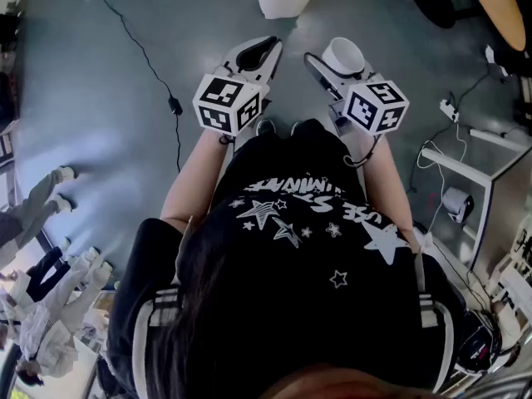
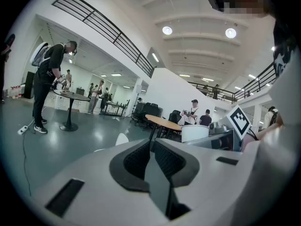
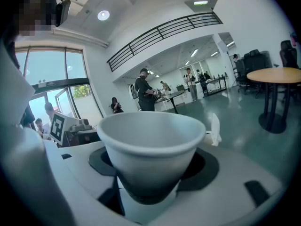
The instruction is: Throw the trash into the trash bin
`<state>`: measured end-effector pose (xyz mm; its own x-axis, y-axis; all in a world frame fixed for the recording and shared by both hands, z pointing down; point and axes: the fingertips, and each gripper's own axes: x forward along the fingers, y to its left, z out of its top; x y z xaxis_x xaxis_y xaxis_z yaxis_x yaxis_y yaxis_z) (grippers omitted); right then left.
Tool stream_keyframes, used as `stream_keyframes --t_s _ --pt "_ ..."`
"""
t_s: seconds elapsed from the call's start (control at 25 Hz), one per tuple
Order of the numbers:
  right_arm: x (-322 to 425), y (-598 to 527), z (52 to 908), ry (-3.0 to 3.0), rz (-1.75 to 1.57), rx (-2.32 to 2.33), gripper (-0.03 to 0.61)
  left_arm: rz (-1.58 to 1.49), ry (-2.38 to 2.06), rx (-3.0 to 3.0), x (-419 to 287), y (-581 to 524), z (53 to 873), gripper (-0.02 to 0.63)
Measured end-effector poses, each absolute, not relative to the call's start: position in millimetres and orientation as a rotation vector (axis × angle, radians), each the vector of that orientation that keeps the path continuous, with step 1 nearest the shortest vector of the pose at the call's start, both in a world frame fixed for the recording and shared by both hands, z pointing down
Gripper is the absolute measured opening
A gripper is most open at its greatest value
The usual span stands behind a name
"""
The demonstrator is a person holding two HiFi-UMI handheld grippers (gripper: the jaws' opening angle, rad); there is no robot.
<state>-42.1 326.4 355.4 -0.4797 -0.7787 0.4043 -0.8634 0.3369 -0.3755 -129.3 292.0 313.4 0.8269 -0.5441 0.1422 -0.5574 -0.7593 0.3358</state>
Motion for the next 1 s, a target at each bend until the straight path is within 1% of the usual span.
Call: stream_keyframes --t_s 0.2,0.36,0.8,1.0 --pt "-44 324 353 -2.438 0.841 1.522 0.328 0.039 -0.860 2.633 -141 290 310 0.043" --pt "-34 312 354 -2.438 0.845 1.538 0.328 0.045 -0.870 2.636 -137 281 311 0.043" --pt "-16 244 366 -2.459 0.879 1.497 0.328 0.079 -0.922 2.618 -125 230 314 0.043" --pt "4 207 373 -2.466 0.912 1.473 0.328 0.101 -0.938 2.601 -105 197 318 0.043"
